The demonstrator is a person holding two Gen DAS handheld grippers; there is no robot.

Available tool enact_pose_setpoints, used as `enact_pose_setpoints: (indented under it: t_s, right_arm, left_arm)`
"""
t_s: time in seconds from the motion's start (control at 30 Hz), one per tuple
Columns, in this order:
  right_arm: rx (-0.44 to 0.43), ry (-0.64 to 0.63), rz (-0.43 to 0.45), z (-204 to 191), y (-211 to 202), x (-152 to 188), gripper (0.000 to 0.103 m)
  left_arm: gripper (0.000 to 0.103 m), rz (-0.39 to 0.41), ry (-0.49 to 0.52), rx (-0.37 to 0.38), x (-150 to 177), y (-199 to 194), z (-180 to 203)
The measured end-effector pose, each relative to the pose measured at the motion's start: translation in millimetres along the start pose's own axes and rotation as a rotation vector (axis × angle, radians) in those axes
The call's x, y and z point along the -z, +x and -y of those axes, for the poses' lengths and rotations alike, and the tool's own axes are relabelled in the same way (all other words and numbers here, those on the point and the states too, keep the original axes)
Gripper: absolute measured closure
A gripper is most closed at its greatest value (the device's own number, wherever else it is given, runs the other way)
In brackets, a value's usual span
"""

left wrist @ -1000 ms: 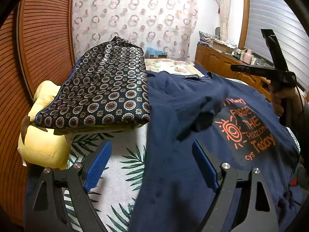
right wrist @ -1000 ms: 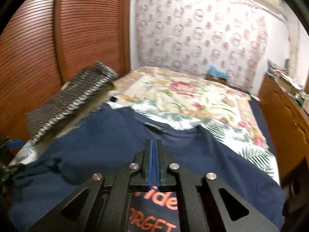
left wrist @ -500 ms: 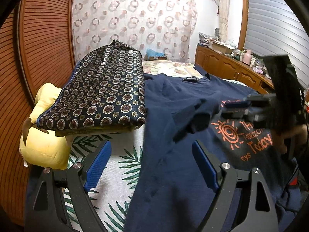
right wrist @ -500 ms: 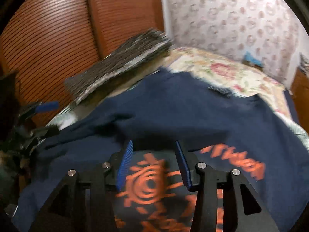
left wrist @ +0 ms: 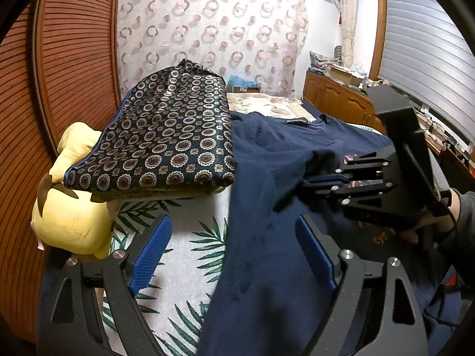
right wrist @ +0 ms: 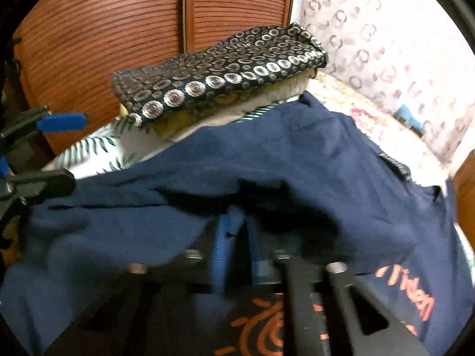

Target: Fold small clothes

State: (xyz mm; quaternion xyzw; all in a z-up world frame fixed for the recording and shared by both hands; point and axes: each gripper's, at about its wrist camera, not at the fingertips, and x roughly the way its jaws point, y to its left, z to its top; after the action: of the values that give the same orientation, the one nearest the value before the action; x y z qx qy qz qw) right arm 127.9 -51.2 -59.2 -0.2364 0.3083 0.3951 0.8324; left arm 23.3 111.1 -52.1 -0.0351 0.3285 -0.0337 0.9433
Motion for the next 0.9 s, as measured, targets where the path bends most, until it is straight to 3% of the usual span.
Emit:
enact_pose_setpoints:
  t_s: [0.4, 0.83, 0.9]
  right_arm:
    - [-0.001, -0.045, 0.032, -6, -63, 13, 0.100]
    - [-0.013, 0.052, 0.064, -1, -91, 39, 0.099]
    - [0.016, 0.073, 0.073, 3, -92, 39, 0.089]
  left_arm:
    - [0.017, 0.003, 0.015, 0.005, -3, 0, 7]
    - [0.017, -0.004, 0.046, 0.026, -10, 7, 24]
    - [0.017, -0.003, 0.057, 0.032, -14, 10, 28]
